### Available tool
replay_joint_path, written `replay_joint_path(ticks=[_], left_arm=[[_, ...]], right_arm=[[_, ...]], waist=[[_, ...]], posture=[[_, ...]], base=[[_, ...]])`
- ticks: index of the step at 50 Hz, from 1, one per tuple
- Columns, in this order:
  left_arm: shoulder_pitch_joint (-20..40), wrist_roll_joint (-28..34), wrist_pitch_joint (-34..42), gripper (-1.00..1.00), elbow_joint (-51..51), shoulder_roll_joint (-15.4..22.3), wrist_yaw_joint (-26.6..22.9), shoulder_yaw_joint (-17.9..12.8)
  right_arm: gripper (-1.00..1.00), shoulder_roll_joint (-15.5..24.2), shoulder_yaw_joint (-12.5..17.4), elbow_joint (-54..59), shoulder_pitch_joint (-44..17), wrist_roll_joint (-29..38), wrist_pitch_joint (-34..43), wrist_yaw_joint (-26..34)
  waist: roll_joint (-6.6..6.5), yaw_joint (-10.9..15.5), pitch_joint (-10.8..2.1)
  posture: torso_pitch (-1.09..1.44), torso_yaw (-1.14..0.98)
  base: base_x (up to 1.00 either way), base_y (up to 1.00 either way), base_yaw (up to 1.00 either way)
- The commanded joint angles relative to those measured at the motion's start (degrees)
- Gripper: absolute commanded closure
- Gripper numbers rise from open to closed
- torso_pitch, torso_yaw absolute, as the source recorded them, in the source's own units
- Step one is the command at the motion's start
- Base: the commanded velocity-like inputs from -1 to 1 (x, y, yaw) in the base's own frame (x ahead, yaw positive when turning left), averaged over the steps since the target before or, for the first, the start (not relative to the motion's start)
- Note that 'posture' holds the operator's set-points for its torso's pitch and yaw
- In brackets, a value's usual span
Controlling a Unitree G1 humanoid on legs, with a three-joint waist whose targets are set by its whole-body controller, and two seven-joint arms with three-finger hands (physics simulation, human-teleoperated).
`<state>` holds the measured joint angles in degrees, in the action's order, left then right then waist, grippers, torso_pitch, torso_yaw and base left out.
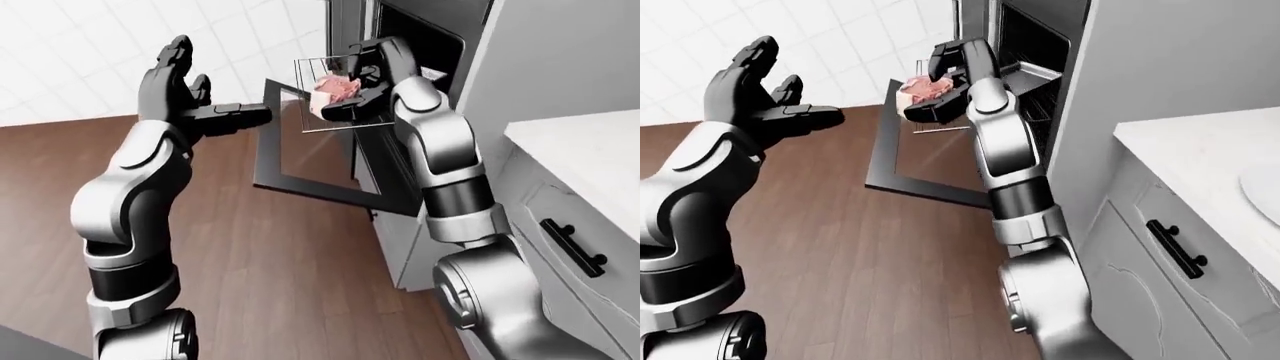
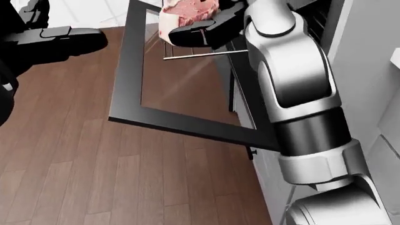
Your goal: Place the steak on the top rack of the oven.
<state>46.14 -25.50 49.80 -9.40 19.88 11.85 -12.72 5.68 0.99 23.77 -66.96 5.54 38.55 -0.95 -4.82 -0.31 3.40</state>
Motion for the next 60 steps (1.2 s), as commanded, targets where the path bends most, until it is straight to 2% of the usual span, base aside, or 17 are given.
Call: replay_joint_path(ticks=[1, 8, 11, 12, 14, 21, 25, 26, 28, 35, 39, 40, 48, 52, 53, 56, 60], left_arm=[[2.7, -0.2, -2.0, -1.0, -2.3, 0.4, -0.3, 0.1], [2.6, -0.3, -1.9, -1.0, -2.4, 0.4, -0.2, 0.1], [2.6, -0.2, -2.1, -1.0, -2.3, 0.4, -0.2, 0.0], [2.5, -0.3, -2.0, -1.0, -2.3, 0.4, -0.2, 0.0], [2.5, -0.3, -2.0, -1.0, -2.4, 0.4, -0.2, 0.0], [2.5, -0.3, -1.8, -1.0, -2.6, 0.4, -0.1, 0.0], [2.5, -0.3, -1.9, -1.0, -2.5, 0.4, -0.2, 0.1], [2.6, -0.3, -2.0, -1.0, -2.6, 0.4, -0.3, 0.1], [2.6, -0.2, -2.0, -1.0, -2.5, 0.4, -0.3, 0.1], [3.1, -0.5, -1.8, -1.0, -2.9, -0.1, 0.3, 0.4], [5.5, 0.2, -2.5, -1.0, -0.4, 0.4, 0.2, 0.6], [6.4, 0.5, -2.5, -1.0, 0.3, 0.7, 0.1, 0.7], [8.9, 3.0, -5.0, -1.0, 5.2, 1.2, -1.1, 1.2], [9.3, 3.7, -5.0, -1.0, 5.7, 1.5, -1.6, 1.4], [9.7, 3.8, -4.7, -1.0, 5.8, 1.6, -1.7, 1.3], [10.3, 4.2, -4.9, -1.0, 6.5, 1.7, -1.9, 1.4], [10.9, 4.8, -5.4, -1.0, 7.5, 1.7, -2.4, 1.5]], right_arm=[[1.0, 1.2, 1.5, -3.5, -3.3, 0.4, -2.8, -0.9], [1.0, 1.1, 1.4, -4.3, -3.2, 0.5, -2.1, -0.7], [1.0, 1.1, 1.3, -4.2, -3.1, 0.6, -2.2, -0.7], [1.0, 1.0, 1.3, -4.3, -3.1, 0.6, -2.1, -0.8], [1.0, 1.0, 1.3, -4.3, -3.0, 0.6, -2.2, -0.7], [1.0, 0.8, 1.3, -4.3, -2.6, 0.6, -2.5, -0.8], [1.0, 0.9, 1.4, -4.0, -2.8, 0.7, -2.5, -0.8], [1.0, 1.0, 1.4, -4.0, -3.0, 0.7, -2.4, -0.8], [1.0, 1.1, 1.4, -4.0, -3.3, 0.7, -2.2, -0.8], [1.0, 1.2, 1.3, -3.7, -4.4, 0.9, -1.4, -0.4], [1.0, 1.4, 1.5, -4.0, -4.9, 1.1, -0.9, -0.4], [1.0, 1.4, 1.5, -4.0, -4.9, 1.1, -1.0, -0.4], [1.0, 1.7, 1.5, -3.3, -6.0, 1.3, -0.9, -0.1], [1.0, 1.8, 1.4, -3.0, -6.8, 1.5, -0.4, 0.1], [1.0, 1.9, 1.5, -2.9, -7.0, 1.5, -0.2, 0.2], [1.0, 2.1, 1.6, -2.4, -7.0, 1.6, -0.3, 0.2], [1.0, 2.5, 1.8, -2.6, -7.3, 1.5, 0.3, 0.4]], waist=[[-0.25, -0.5, -2.23], [3.67, 1.1, -2.28], [8.14, 1.4, -3.38], [5.93, 0.9, -2.26], [7.34, 0.8, -1.7], [3.82, -0.3, -1.79], [-1.92, -0.6, -3.74], [0.37, -0.4, -2.95], [-0.83, -0.4, -2.42], [2.45, 0.2, -3.38], [7.28, 0.4, -2.78], [5.85, 1.1, -2.53], [5.28, 0.7, -0.65], [1.5, 0.0, -1.02], [3.29, -0.3, -1.16], [2.91, -0.1, -4.09], [2.46, 0.2, -3.34]], posture=[[0.0, 0.0], [0.0, 0.0], [0.0, 0.0], [0.0, 0.0], [0.0, 0.0], [0.0, 0.0], [0.0, 0.0], [0.0, 0.0], [0.0, 0.0], [0.0, 0.0], [0.0, 0.0], [0.0, 0.0], [0.0, 0.0], [0.0, 0.0], [0.0, 0.0], [0.0, 0.0], [0.0, 0.0]], base=[[0.38, 0.0, 0.0], [0.38, 0.0, 0.0], [0.39, 0.0, 0.0], [0.38, 0.0, 0.0], [0.38, 0.0, 0.0], [0.35, 0.0, 0.0], [0.3, 0.0, 0.0], [0.29, 0.0, 0.0], [0.29, 0.0, 0.0], [0.18, 0.0, 0.0], [0.05, 0.0, 0.0], [0.0, 0.0, 0.0], [0.0, 0.0, 0.0], [0.0, 0.0, 0.0], [0.0, 0.0, 0.0], [0.02, 0.0, 0.0], [0.17, -0.01, 0.0]])
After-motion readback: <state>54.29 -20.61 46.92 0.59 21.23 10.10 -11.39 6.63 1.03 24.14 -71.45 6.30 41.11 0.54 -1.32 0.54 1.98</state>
